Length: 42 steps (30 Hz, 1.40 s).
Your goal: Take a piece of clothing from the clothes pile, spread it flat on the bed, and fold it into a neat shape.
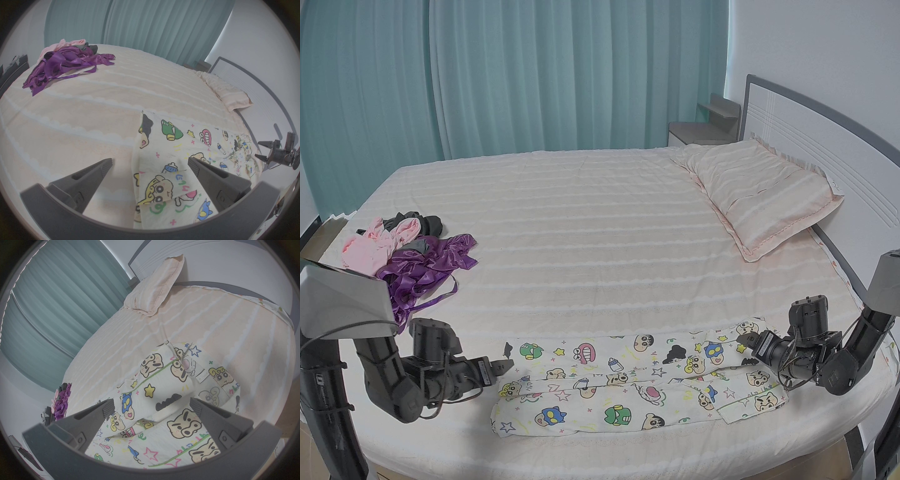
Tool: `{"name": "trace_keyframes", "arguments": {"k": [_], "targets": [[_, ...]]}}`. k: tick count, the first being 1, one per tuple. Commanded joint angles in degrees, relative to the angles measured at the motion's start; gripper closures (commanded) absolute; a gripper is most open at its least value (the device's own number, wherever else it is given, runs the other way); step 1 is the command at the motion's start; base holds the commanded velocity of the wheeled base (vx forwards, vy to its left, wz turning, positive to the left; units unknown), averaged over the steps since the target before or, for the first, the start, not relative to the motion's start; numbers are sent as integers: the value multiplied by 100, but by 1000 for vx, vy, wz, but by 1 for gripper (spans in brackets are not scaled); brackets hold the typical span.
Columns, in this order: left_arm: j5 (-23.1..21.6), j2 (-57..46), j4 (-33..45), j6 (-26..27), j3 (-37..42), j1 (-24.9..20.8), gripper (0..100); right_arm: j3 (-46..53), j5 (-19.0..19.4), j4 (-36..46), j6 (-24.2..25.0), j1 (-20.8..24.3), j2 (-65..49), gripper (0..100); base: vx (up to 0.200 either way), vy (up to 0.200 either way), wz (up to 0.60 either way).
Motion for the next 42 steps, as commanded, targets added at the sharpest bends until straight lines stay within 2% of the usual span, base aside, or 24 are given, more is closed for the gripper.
{"name": "trace_keyframes", "arguments": {"k": [1,4,12,15,16,21,39,40,42], "targets": [[-439,-811,29,-275,471,515,0,129,-8,128,-30,150,-551,0,0,0,0],[-448,-758,29,-354,532,445,0,173,-16,102,-22,246,-657,0,0,0,0],[-386,103,-103,-354,629,-346,0,393,-43,58,14,730,-806,0,0,0,0],[-298,358,-243,-337,620,-496,0,410,-43,58,31,791,-806,0,0,0,0],[-105,613,-481,-337,559,-575,0,410,-43,49,31,809,-806,0,0,0,0],[45,1044,-876,-196,453,-592,0,410,-43,49,31,809,-806,0,0,0,0],[62,1246,-560,-117,-311,-944,0,410,-43,49,40,800,-771,0,0,0,0],[62,1246,-525,-117,-311,-953,100,410,-43,49,40,800,-780,0,0,0,0],[62,1237,-481,-117,-338,-961,100,410,-43,40,40,800,-780,0,0,0,0]]}}
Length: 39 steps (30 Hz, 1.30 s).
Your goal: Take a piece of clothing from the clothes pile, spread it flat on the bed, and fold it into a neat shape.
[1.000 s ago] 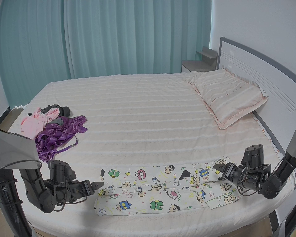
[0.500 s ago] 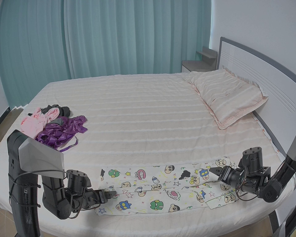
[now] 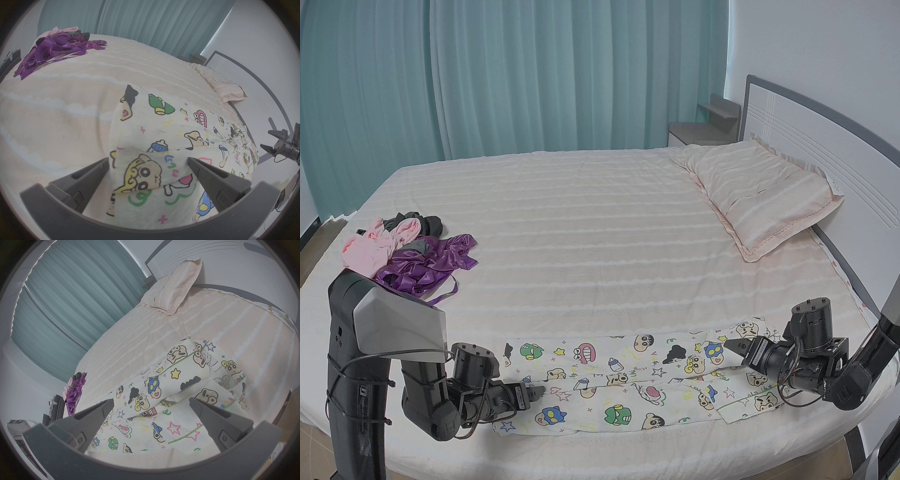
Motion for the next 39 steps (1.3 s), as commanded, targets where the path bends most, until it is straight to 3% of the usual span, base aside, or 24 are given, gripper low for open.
{"name": "trace_keyframes", "arguments": {"k": [1,11,21,31,34,39], "targets": [[-15,30,77,-14,-92,-34,100,0,1,-11,-2,0,33,0,0,0,0],[3,-49,77,-102,-250,45,100,0,10,-11,16,-17,50,0,0,0,0],[-6,-849,165,-128,49,502,100,0,10,-11,16,-26,50,0,0,0,0],[-111,-1692,306,-93,471,1381,100,0,19,-11,16,-26,50,0,0,0,0],[-437,-2123,728,-93,471,1750,100,8,19,-11,16,-26,50,0,0,0,0],[-1043,-3028,1580,-75,401,2735,100,8,19,-11,16,-26,50,0,0,0,0]]}}
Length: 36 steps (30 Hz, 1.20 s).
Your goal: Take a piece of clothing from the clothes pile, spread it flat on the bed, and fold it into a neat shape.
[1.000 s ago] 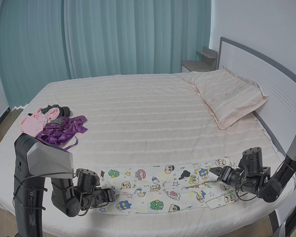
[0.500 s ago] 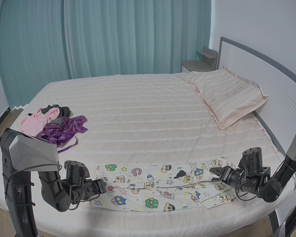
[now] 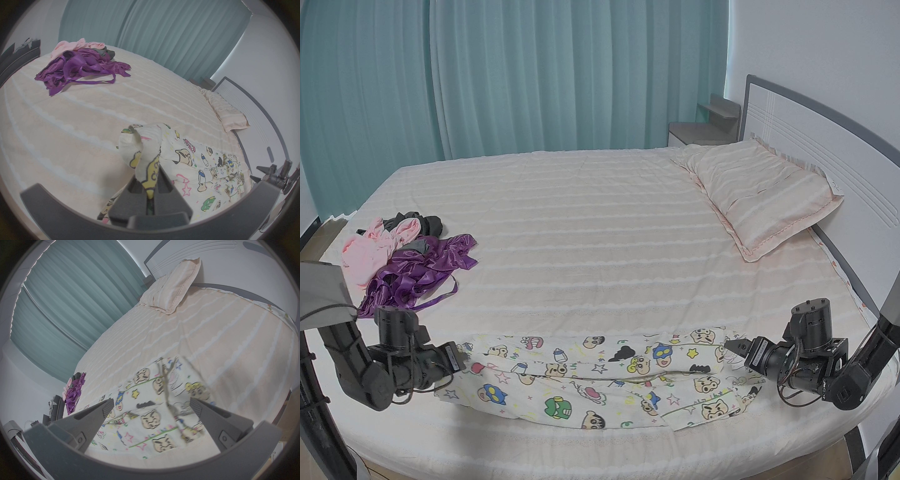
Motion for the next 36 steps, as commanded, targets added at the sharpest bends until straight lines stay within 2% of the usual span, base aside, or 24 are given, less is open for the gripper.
{"name": "trace_keyframes", "arguments": {"k": [1,2,4,5,8,9,10,12,16,20,23,28,29,32,35,36], "targets": [[-487,-1155,642,25,-64,1045,100,-8,0,-3,0,2,9,0,0,0,0],[-575,-1296,747,43,-117,1309,100,1,0,-3,0,2,9,0,0,0,0],[-611,-1349,800,60,-135,1397,100,-8,0,-3,0,2,9,0,0,0,0],[-786,-1542,1090,201,-240,1924,100,1,0,-3,0,2,9,0,0,0,0],[-1094,-1788,1547,377,-442,2609,100,1,0,6,0,2,9,0,0,0,0],[-1094,-1788,1547,377,-442,2609,100,1,0,6,0,2,9,0,0,0,0],[-1349,-1990,1837,385,-618,3022,100,1,0,-3,0,2,18,0,0,0,0],[-1560,-2157,2144,394,-864,3400,100,1,0,6,0,11,18,0,0,0,0],[-1744,-2377,2874,491,-1409,3981,100,-8,0,-3,0,11,53,0,0,0,0],[-1867,-2518,3225,579,-1585,4095,100,-8,0,-3,0,19,53,0,0,0,0],[-1885,-2641,3428,588,-1602,3963,100,1,0,-3,0,19,62,0,0,0,0],[-1551,-2975,3806,570,-1515,2741,100,1,0,-3,0,28,62,0,0,0,0],[-1525,-2983,3823,570,-1506,2697,100,1,0,-3,0,28,62,0,0,0,0],[-769,-2983,4043,544,-1523,1564,100,-8,0,-3,0,28,62,0,0,0,0],[-153,-2939,4043,350,-1532,641,100,1,0,-3,0,28,62,0,0,0,0],[-101,-2939,4043,324,-1541,544,100,-8,0,-3,0,28,62,0,0,0,0]]}}
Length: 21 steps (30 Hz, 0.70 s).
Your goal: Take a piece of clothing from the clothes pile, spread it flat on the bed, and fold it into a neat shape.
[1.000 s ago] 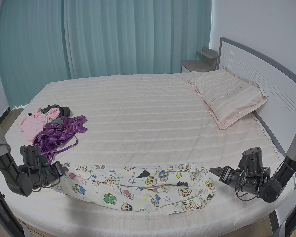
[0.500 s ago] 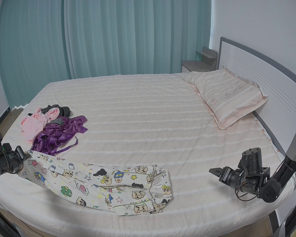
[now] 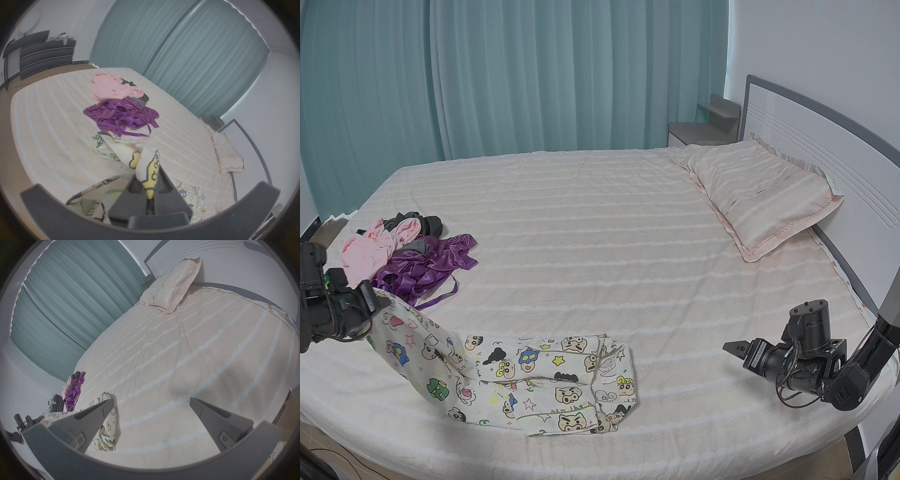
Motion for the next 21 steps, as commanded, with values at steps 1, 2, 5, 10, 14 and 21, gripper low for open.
{"name": "trace_keyframes", "arguments": {"k": [1,2,5,10,14,21], "targets": [[1141,-54,186,-410,-46,-2071,100,-8,-2,-3,0,-5,20,0,0,0,0],[1176,-28,186,-436,-55,-2150,100,-8,-2,-3,0,4,20,0,0,0,0],[1730,376,195,-682,-284,-3117,100,-8,-2,-3,0,4,47,0,0,0,0],[2442,1457,168,-1122,-969,-4260,100,-8,-2,-3,0,4,91,0,0,0,0],[2539,2090,195,-1517,-1488,-4884,100,-8,-2,-3,0,4,91,0,0,0,0],[2626,2758,151,-2018,-2103,-5464,100,1,-11,-99,0,-5,170,0,0,0,0]]}}
